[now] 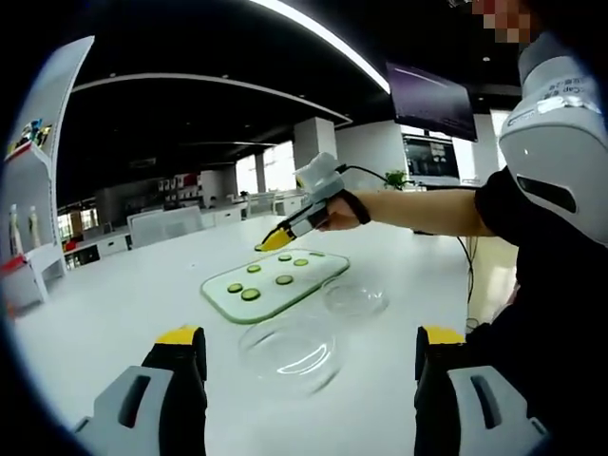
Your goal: Open the petri dish lid, add cucumber slices into the petri dish, and close the lid
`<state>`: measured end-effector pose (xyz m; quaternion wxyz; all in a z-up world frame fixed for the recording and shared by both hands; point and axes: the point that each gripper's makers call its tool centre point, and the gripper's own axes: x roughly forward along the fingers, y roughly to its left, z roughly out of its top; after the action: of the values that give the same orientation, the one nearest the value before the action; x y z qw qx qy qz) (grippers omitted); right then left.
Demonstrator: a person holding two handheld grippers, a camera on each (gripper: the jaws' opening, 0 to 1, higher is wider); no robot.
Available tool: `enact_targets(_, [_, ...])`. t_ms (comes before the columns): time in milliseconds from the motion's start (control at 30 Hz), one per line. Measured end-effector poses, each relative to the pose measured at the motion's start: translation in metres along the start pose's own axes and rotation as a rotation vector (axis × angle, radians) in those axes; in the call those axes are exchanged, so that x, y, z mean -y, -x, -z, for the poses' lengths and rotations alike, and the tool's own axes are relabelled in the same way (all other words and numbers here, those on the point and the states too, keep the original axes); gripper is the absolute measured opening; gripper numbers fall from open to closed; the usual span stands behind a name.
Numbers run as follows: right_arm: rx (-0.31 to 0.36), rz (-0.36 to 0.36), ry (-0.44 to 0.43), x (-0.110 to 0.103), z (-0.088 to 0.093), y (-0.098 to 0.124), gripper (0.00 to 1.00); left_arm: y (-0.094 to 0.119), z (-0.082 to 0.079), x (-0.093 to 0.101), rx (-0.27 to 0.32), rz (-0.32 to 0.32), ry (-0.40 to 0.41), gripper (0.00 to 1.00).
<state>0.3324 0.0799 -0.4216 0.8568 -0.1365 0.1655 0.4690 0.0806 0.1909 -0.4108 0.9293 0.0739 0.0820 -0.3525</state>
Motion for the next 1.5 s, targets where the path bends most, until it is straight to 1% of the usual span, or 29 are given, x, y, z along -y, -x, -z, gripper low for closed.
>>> enact_targets(133, [0.031, -0.014, 0.005, -0.017, -0.003, 0.034, 0.16, -0.001, -0.003, 0.003, 0.001, 0.006, -0.003, 0.90])
enact_targets(300, [0.056, -0.019, 0.007, -0.035, -0.004, 0.067, 0.16, -0.006, -0.005, 0.010, 0.001, 0.016, -0.009, 0.90])
enact_targets(400, [0.069, -0.033, 0.012, -0.052, -0.002, 0.089, 0.16, -0.009, -0.006, 0.016, 0.001, 0.028, -0.013, 0.90])
enact_targets(500, [0.068, -0.045, 0.021, -0.066, 0.003, 0.104, 0.16, -0.011, -0.006, 0.019, -0.001, 0.038, -0.016, 0.90])
enact_targets(600, [0.049, -0.067, 0.026, -0.080, 0.011, 0.114, 0.16, -0.013, -0.007, 0.021, -0.001, 0.043, -0.020, 0.90])
enact_targets(633, [0.036, -0.084, 0.015, -0.086, 0.015, 0.116, 0.16, -0.013, -0.007, 0.021, 0.000, 0.045, -0.020, 0.90])
enact_targets(700, [0.033, -0.103, 0.002, -0.095, 0.018, 0.120, 0.16, -0.014, -0.008, 0.023, 0.001, 0.051, -0.023, 0.90])
enact_targets(800, [0.021, -0.129, -0.005, -0.107, 0.027, 0.120, 0.16, -0.015, -0.010, 0.024, 0.001, 0.055, -0.027, 0.90])
enact_targets(967, [-0.035, -0.134, 0.017, -0.116, 0.050, 0.113, 0.16, -0.015, -0.013, 0.028, 0.007, 0.067, -0.034, 0.90])
enact_targets(1067, [-0.071, -0.147, 0.008, -0.124, 0.066, 0.106, 0.16, -0.015, -0.012, 0.029, 0.003, 0.068, -0.039, 0.90])
enact_targets(1233, [-0.104, -0.149, -0.004, -0.129, 0.080, 0.097, 0.16, -0.014, -0.012, 0.029, 0.002, 0.066, -0.040, 0.90])
enact_targets(1367, [-0.140, -0.132, -0.003, -0.127, 0.090, 0.091, 0.16, -0.013, -0.013, 0.030, 0.010, 0.075, -0.032, 0.90])
enact_targets(1500, [-0.156, -0.145, -0.016, -0.130, 0.094, 0.086, 0.17, -0.013, -0.012, 0.029, 0.009, 0.073, -0.035, 0.90])
